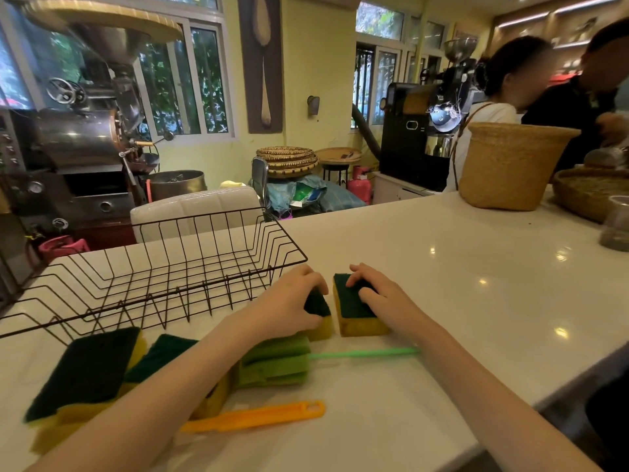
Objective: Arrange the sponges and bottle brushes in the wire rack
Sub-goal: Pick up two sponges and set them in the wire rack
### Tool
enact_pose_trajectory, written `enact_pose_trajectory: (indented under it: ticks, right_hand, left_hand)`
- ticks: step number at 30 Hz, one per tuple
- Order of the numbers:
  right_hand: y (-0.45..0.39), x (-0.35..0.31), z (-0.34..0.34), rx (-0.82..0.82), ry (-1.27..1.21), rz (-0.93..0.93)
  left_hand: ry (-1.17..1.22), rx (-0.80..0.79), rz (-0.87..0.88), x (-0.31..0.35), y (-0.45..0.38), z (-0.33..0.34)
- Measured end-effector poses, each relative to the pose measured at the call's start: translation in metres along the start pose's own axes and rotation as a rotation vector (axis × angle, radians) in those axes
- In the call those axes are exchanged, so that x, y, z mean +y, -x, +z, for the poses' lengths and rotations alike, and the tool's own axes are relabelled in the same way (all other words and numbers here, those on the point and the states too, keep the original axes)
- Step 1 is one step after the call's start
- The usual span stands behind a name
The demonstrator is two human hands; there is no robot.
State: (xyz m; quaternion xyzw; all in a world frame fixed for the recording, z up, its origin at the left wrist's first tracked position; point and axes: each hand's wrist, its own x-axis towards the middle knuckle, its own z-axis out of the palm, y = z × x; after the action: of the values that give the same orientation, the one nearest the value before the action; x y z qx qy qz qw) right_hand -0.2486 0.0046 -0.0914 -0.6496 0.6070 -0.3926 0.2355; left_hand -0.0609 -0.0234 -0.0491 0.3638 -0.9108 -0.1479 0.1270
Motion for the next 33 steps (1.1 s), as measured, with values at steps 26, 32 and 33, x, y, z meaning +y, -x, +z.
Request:
enact_pose_trajectory:
  ticks: [26, 32, 33]
  right_hand:
    - [-0.02, -0.061, -0.069, -0.298, 0.534, 0.016]
    - [-0.047, -0.093, -0.075, -0.22, 0.483, -0.104]
    - [-0.053, -0.099, -0.073, -0.221, 0.479, -0.116]
  left_hand:
    - [0.207, -0.114, 0.051, 0.007, -0.026, -0.059]
    - [0.209, 0.002, 0.073, -0.006, -0.03, -0.104]
    - [0.201, 0.019, 0.064, -0.012, -0.03, -0.112]
